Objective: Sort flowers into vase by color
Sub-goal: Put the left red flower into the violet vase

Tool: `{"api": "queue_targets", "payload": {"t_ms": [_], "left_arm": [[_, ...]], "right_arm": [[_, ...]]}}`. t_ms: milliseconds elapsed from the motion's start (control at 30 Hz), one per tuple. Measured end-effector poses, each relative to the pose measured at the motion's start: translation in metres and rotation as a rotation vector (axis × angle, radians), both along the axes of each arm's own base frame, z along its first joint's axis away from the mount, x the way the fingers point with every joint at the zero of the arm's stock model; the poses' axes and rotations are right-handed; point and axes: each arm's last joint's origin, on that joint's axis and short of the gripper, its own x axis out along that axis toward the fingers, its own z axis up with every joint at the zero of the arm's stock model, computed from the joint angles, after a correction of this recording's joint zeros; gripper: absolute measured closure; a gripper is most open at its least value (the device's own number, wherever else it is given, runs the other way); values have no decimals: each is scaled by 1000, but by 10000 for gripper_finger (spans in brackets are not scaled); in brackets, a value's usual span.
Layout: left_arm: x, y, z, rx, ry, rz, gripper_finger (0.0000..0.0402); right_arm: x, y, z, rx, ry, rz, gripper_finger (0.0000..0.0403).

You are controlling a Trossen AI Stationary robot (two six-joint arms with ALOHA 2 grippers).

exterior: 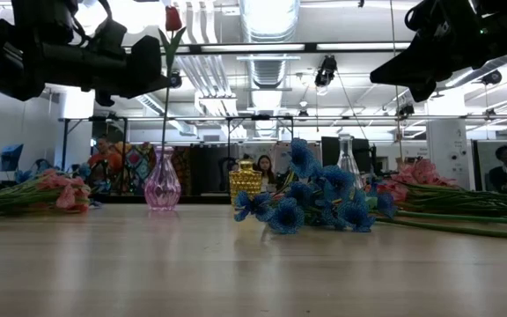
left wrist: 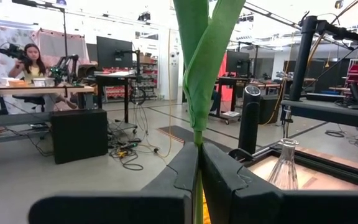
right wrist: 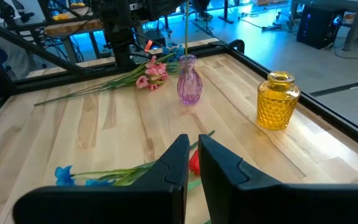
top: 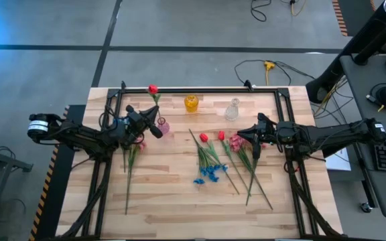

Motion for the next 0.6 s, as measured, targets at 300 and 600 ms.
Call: {"api": "queue_targets", "payload": {"t_ms": [300,600], "left_arm": [[0,0,-2,2,25,0,401],[1,0,-3,-3,33,-1,401]], "right_arm": [[0,0,0,0,0,0,374],[0,0,0,-1,0,0,374]]}}
